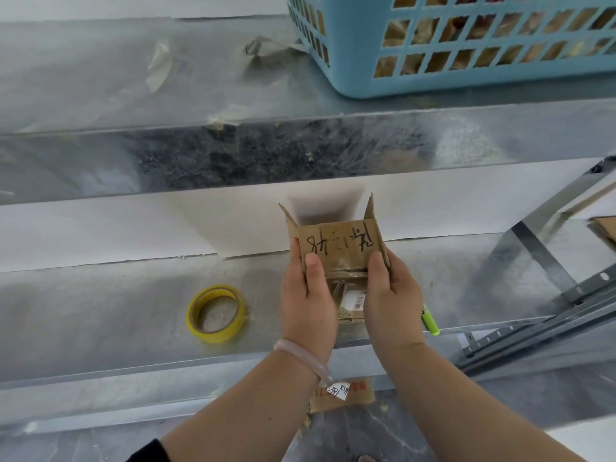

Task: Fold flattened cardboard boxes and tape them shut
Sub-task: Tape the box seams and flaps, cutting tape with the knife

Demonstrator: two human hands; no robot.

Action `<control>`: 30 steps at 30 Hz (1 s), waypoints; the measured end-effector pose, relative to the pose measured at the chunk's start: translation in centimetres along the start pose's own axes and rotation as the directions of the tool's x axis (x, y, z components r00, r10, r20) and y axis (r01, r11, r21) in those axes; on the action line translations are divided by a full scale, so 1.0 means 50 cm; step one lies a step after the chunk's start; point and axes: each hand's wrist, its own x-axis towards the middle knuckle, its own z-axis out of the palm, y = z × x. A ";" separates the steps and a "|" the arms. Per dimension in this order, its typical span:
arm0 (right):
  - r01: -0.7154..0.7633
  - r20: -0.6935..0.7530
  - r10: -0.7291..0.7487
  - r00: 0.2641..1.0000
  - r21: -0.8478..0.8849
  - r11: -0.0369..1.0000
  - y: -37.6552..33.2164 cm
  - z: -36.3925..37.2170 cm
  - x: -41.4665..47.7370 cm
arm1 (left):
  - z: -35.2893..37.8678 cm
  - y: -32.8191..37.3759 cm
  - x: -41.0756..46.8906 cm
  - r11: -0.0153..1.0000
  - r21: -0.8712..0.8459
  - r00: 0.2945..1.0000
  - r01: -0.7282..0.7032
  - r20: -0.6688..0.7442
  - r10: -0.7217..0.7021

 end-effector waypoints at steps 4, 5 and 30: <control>0.011 0.032 -0.013 0.999 0.074 0.997 0.011 -0.007 -0.004 | -0.013 -0.020 -0.006 1.000 -0.007 0.996 -0.027 0.087 0.027; 0.015 0.050 -0.019 0.999 0.084 0.996 0.015 -0.009 -0.005 | -0.020 -0.028 -0.003 0.998 0.021 0.993 -0.053 0.104 0.050; 0.070 0.173 -0.092 0.981 0.131 0.989 0.009 -0.046 0.018 | -0.057 -0.033 0.015 0.990 0.067 0.967 -0.122 0.231 0.104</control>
